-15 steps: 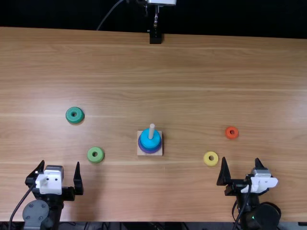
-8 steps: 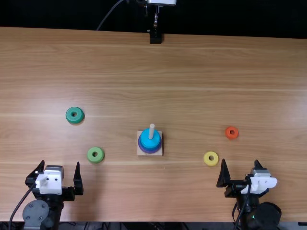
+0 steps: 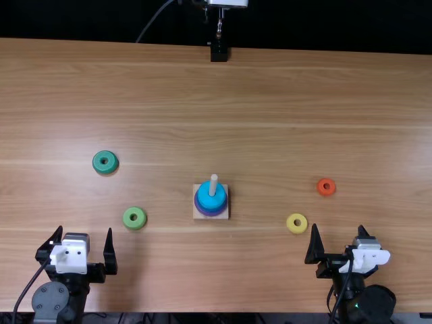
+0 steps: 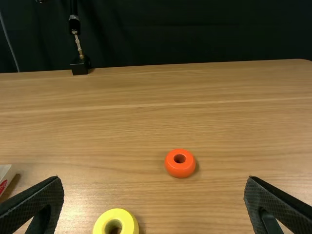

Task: Build the Hanoi tower: stack the rings onto the peg from bottom to top in this color order: purple, dark blue, light blue, dark green, light green, yellow, orange.

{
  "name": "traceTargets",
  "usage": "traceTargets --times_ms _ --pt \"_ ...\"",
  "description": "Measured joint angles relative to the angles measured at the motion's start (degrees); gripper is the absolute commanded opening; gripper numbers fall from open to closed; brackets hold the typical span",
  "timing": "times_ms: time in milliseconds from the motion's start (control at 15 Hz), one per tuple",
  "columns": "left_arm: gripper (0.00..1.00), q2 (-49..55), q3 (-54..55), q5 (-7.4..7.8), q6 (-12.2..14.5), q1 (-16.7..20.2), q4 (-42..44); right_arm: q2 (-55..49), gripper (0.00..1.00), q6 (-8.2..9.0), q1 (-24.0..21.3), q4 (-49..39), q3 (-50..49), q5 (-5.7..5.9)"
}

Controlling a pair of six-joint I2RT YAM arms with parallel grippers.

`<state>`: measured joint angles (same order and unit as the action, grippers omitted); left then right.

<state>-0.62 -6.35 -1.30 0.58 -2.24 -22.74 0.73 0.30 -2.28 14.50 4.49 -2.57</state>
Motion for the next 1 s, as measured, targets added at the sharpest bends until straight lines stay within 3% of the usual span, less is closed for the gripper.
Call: traceTargets --times_ms 733,1000 --pt "1.00 0.0 0.0 0.15 0.1 0.1 0.4 0.0 1.00 0.04 0.0 0.0 0.0 0.00" --pt "1.00 -4.9 -3.2 0.13 0.0 2.3 -1.9 0.0 1.00 0.00 0.0 0.0 0.0 -0.02"
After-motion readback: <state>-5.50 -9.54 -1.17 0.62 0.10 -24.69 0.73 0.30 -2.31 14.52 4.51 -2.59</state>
